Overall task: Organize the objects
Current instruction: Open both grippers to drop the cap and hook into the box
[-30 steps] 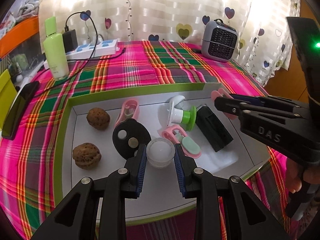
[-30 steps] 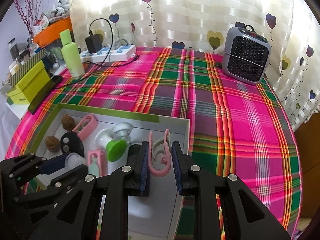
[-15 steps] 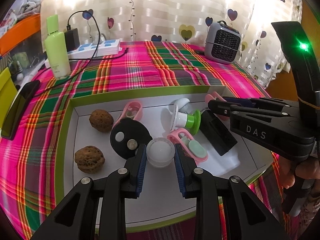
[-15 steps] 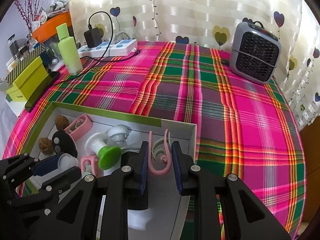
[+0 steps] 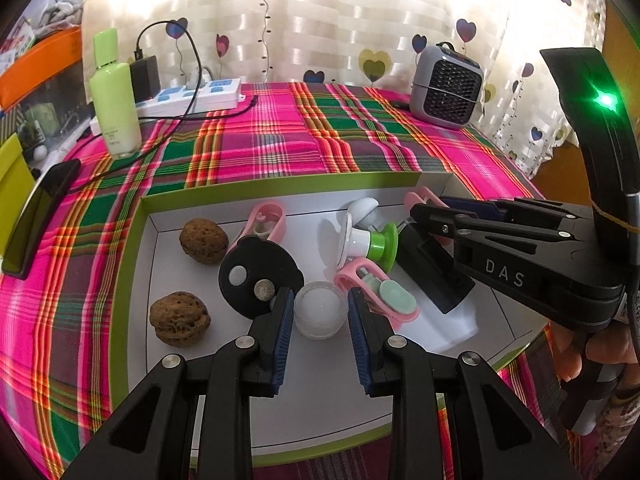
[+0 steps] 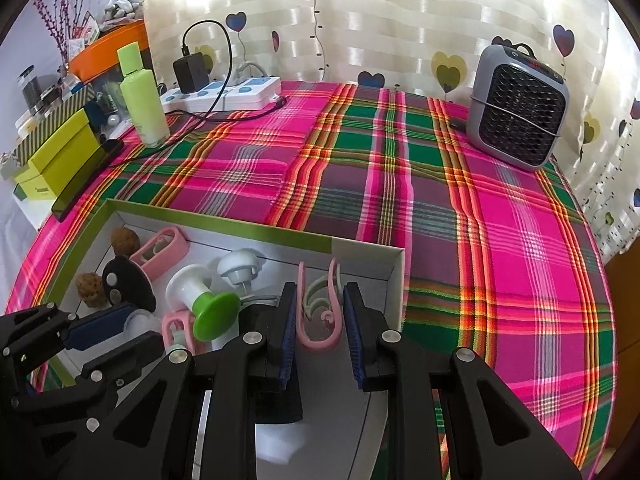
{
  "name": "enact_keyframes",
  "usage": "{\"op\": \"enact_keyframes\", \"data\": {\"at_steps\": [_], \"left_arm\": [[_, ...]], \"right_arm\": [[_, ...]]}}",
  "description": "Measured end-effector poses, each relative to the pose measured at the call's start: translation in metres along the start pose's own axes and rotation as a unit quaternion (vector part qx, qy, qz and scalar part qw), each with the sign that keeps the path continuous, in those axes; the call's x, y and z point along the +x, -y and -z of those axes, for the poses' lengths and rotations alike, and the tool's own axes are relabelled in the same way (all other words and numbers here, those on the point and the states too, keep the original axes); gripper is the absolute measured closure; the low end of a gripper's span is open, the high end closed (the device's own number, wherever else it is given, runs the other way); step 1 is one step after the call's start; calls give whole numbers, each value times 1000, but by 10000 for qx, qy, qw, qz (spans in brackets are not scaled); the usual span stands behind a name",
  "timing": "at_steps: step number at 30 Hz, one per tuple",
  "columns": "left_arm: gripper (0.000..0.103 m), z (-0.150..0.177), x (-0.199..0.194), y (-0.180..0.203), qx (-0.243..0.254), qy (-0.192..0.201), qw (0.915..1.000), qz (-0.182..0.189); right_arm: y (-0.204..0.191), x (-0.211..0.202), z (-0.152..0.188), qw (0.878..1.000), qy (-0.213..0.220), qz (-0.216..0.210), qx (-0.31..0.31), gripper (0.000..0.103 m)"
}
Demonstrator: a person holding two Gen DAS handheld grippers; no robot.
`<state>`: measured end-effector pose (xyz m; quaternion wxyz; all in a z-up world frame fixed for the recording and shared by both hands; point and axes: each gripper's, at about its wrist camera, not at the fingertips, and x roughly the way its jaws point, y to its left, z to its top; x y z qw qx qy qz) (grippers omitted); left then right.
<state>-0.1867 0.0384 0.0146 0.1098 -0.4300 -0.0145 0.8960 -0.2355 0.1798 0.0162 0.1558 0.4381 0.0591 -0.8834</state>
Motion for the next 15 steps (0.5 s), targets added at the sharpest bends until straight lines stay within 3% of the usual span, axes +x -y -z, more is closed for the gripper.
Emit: {"op": "enact_keyframes", "data": {"at_steps": [15], "left_arm": [[77, 0, 1, 0, 19, 1, 10000, -19]], "right_arm": [[-1, 1, 0, 10000, -13, 15, 11, 79]]}}
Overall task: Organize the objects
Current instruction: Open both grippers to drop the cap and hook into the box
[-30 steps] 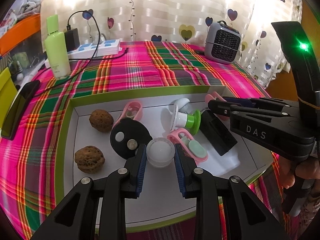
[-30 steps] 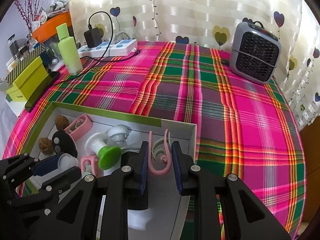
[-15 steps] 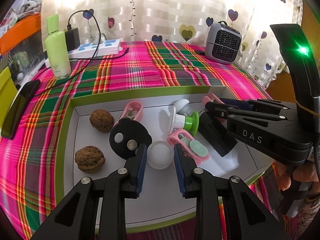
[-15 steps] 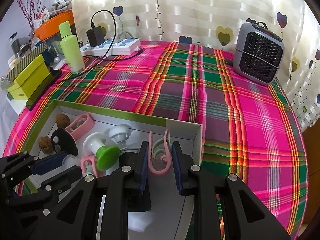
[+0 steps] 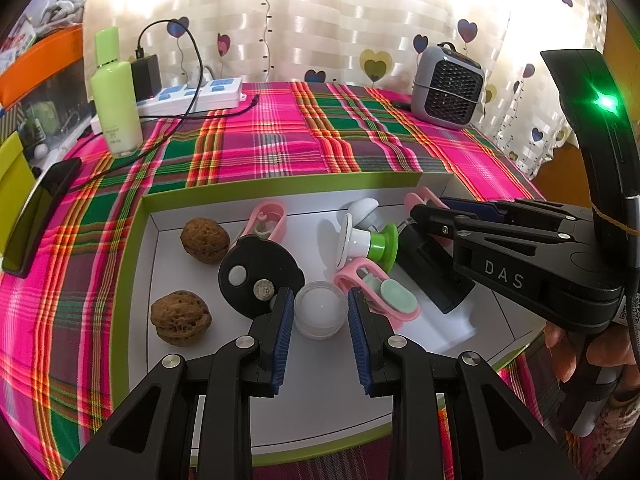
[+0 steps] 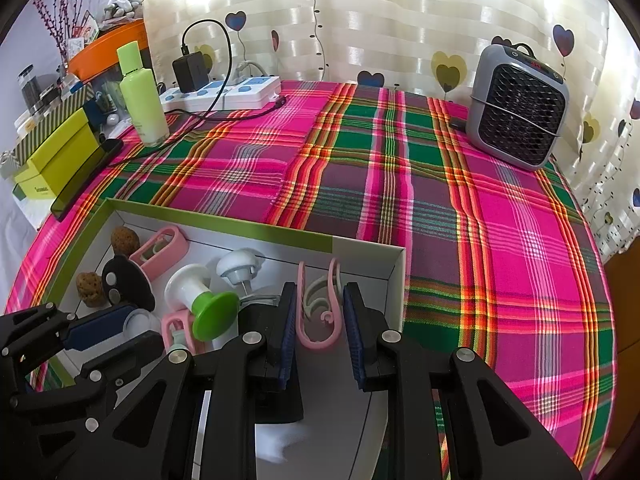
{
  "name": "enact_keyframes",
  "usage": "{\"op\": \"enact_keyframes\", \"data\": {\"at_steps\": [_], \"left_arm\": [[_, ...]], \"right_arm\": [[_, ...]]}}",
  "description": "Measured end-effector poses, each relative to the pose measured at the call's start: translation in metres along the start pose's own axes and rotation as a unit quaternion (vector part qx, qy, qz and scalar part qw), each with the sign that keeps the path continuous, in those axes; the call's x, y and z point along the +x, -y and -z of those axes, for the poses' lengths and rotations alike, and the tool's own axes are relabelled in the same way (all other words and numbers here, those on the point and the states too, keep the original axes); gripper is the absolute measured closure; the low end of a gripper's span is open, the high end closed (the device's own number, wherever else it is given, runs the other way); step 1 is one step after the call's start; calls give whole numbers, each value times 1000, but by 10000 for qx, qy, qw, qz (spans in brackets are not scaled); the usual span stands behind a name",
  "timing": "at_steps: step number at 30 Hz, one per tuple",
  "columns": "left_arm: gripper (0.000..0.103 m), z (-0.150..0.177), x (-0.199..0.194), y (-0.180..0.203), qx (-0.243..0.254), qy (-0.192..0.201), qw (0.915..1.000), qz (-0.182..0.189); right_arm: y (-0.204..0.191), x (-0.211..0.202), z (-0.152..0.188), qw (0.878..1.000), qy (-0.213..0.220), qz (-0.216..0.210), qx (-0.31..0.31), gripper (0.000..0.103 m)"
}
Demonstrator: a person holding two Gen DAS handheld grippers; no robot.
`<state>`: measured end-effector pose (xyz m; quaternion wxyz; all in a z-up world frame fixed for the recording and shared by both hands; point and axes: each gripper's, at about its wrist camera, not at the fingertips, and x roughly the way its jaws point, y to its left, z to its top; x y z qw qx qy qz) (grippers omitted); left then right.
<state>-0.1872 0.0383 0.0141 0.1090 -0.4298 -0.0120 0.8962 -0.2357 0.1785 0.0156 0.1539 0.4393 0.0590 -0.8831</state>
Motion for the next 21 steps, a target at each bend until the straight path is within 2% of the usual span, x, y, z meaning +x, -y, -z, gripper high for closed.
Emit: {"op": "enact_keyframes", "data": {"at_steps": [7, 12, 21], "left_arm": [[76, 0, 0, -2, -30, 3, 10000, 26], [76, 0, -1, -2, -54, 17, 10000, 18], [75, 1, -6, -2, -72, 47, 10000, 8]], "right_arm": [[1, 1, 1, 10000, -4, -31, 31, 79], [2, -2, 1, 9999, 47, -71, 73, 68], [1, -6, 3, 9999, 70, -52, 103, 68]]}}
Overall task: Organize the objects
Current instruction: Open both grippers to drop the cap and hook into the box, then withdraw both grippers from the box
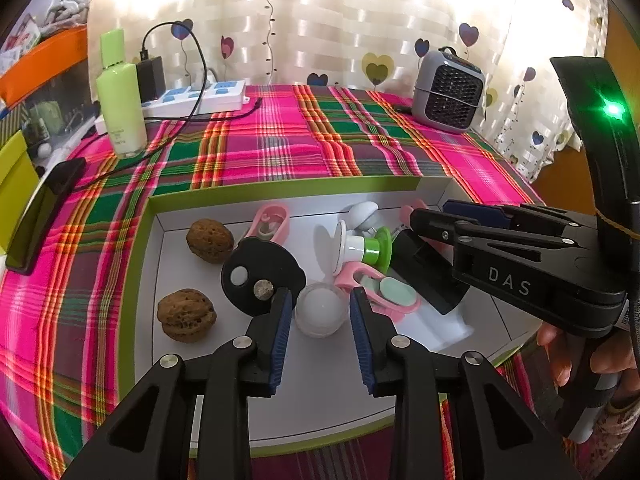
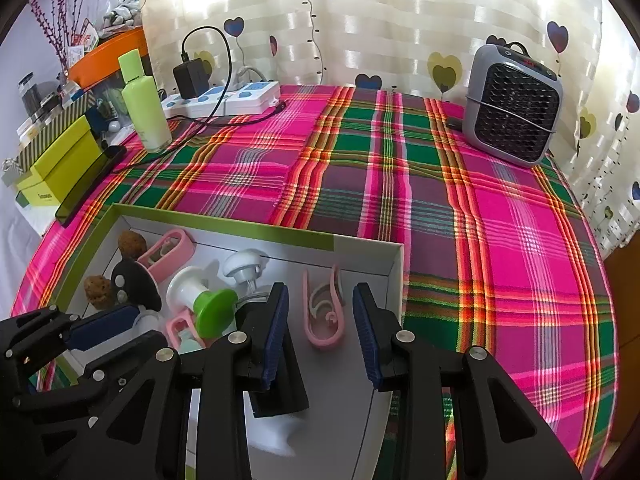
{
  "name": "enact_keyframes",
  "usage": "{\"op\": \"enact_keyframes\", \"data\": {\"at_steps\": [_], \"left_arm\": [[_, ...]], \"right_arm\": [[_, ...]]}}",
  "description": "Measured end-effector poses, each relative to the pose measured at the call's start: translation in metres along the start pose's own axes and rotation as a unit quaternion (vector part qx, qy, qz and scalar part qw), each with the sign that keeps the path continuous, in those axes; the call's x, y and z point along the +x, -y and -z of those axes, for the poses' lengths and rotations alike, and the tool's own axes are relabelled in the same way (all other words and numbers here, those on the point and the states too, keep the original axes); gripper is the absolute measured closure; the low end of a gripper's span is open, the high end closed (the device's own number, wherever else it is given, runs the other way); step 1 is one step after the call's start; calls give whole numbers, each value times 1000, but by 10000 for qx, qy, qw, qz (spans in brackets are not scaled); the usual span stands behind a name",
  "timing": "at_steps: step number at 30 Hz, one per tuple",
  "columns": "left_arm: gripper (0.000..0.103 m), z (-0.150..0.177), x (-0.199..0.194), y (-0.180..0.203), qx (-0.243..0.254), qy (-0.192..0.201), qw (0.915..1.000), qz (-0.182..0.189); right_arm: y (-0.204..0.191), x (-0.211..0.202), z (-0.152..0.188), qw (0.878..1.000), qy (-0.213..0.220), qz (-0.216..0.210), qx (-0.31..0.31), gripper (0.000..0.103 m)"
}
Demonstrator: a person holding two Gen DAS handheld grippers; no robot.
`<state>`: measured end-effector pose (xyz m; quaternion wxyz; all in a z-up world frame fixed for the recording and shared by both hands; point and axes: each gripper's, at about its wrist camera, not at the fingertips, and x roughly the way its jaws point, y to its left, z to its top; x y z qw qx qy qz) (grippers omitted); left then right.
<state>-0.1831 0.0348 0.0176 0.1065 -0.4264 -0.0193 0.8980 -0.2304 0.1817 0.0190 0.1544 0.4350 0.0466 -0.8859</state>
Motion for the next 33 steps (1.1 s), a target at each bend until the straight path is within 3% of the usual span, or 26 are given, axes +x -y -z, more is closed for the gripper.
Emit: {"op": "enact_keyframes", "data": {"at_steps": [14, 33], "left_arm": [[70, 5, -23, 1, 8, 159, 9998, -109], [69, 31, -64, 0, 1, 440, 9983, -380]], "right_arm": [[-5, -22, 10, 9997, 202, 18, 103, 68], [-36, -68, 49, 9986, 514, 21, 115, 68]]}}
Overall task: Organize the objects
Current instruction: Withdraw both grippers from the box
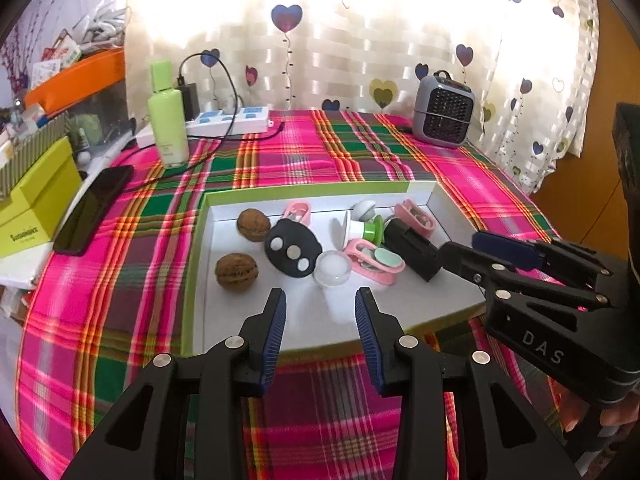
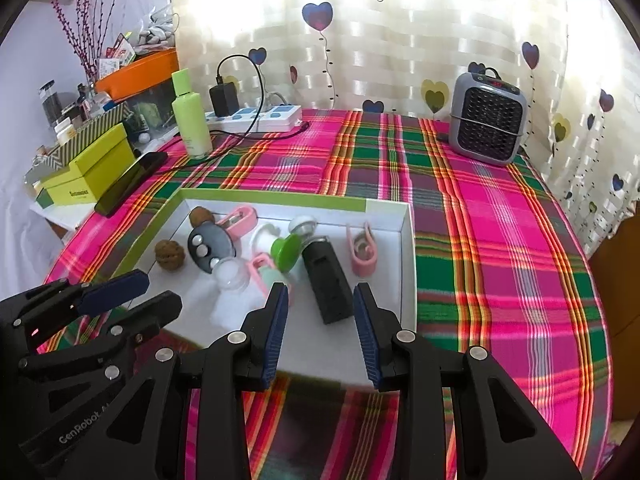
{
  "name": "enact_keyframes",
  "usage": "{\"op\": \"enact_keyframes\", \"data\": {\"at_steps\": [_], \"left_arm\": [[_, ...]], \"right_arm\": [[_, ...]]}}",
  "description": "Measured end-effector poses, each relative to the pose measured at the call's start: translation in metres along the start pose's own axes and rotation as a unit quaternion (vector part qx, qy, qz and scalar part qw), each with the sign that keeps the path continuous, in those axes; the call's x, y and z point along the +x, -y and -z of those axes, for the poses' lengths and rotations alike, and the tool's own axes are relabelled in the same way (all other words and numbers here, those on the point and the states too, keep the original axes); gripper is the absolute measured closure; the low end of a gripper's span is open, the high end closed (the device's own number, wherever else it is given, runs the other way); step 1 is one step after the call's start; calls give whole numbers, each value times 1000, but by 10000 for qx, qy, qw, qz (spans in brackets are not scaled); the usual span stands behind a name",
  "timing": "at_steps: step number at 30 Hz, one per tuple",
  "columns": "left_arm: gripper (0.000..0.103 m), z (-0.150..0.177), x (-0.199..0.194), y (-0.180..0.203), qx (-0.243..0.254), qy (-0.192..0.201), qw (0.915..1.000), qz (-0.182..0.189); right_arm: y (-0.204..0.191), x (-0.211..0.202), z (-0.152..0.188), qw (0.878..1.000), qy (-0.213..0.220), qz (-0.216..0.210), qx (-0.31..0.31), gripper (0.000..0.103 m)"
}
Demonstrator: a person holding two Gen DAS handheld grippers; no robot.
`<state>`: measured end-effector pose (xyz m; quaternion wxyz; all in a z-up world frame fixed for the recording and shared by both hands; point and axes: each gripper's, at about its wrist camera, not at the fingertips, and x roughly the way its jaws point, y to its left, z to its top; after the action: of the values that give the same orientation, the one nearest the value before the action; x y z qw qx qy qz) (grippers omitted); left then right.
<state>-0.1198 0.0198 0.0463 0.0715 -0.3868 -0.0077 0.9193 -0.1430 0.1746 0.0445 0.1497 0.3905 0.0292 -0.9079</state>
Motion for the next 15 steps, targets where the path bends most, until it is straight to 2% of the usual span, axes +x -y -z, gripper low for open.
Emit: {"op": "enact_keyframes", "data": {"at_steps": [7, 11, 15], "left_arm": [[68, 17, -12, -1, -4, 46, 9998, -218], [67, 27, -17, -2, -12, 34, 9996, -283], [67, 38, -18, -5, -78, -14, 9992, -391]], "right_arm": [[-8, -15, 21, 10000, 57, 12, 61, 67], [-13, -18, 32, 10000, -3, -29, 42, 54], [-18, -19, 46, 10000, -93, 8, 26, 54]]}}
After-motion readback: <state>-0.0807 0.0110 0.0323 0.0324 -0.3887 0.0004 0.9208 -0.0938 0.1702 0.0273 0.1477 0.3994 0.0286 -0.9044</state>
